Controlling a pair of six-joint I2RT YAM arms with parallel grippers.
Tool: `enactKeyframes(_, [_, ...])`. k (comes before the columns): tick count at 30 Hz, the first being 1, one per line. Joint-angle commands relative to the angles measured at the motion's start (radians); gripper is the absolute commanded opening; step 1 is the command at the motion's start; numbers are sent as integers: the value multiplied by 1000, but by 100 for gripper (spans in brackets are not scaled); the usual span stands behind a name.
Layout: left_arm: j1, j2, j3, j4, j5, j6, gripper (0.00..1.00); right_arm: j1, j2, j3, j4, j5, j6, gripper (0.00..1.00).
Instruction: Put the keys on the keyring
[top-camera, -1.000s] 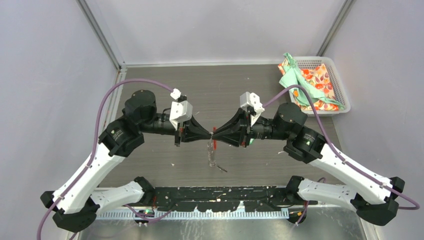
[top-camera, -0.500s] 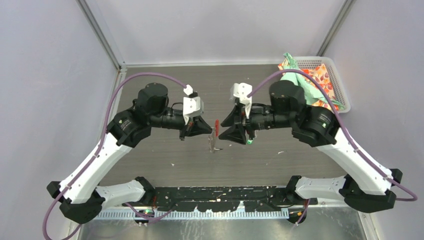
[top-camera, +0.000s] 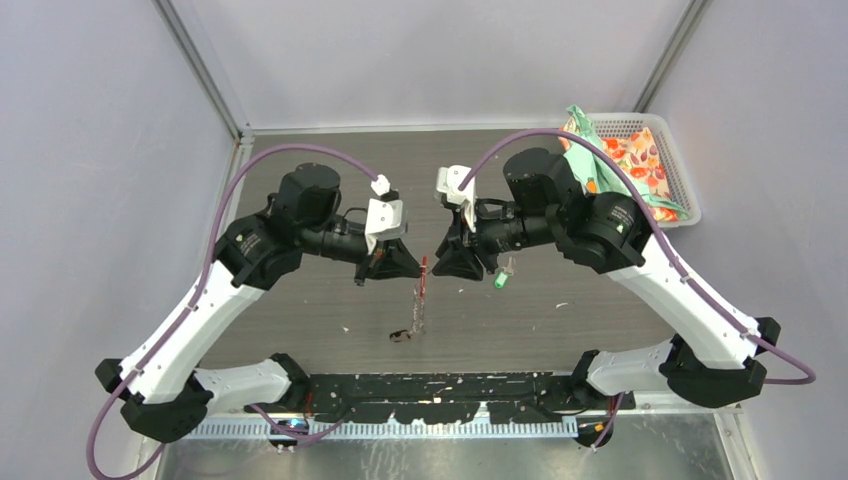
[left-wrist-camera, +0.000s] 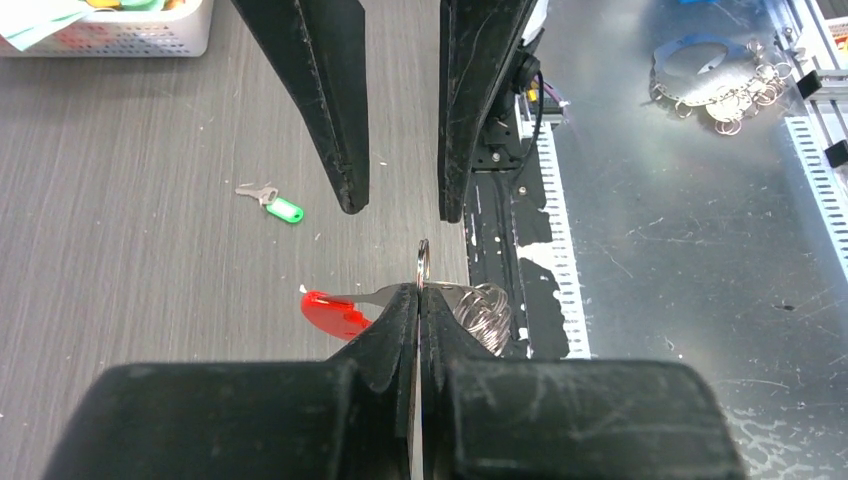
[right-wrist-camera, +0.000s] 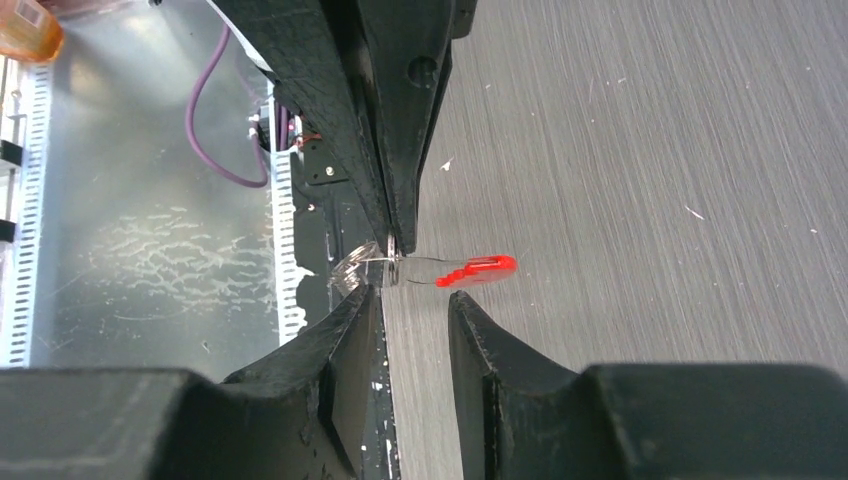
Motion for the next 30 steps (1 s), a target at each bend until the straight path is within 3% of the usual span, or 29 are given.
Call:
enactKeyframes(1, [-3,13,62,-24,23,31,0,3,12,44,-2,-27,-2,38])
enactKeyframes(13, [-3,27,64,18,32,-9,0,4,17,25,59,-66,22,37])
enactKeyframes(30, [-3,34,69,61,42,-60,0,4,43,-2,48,-42,4,1])
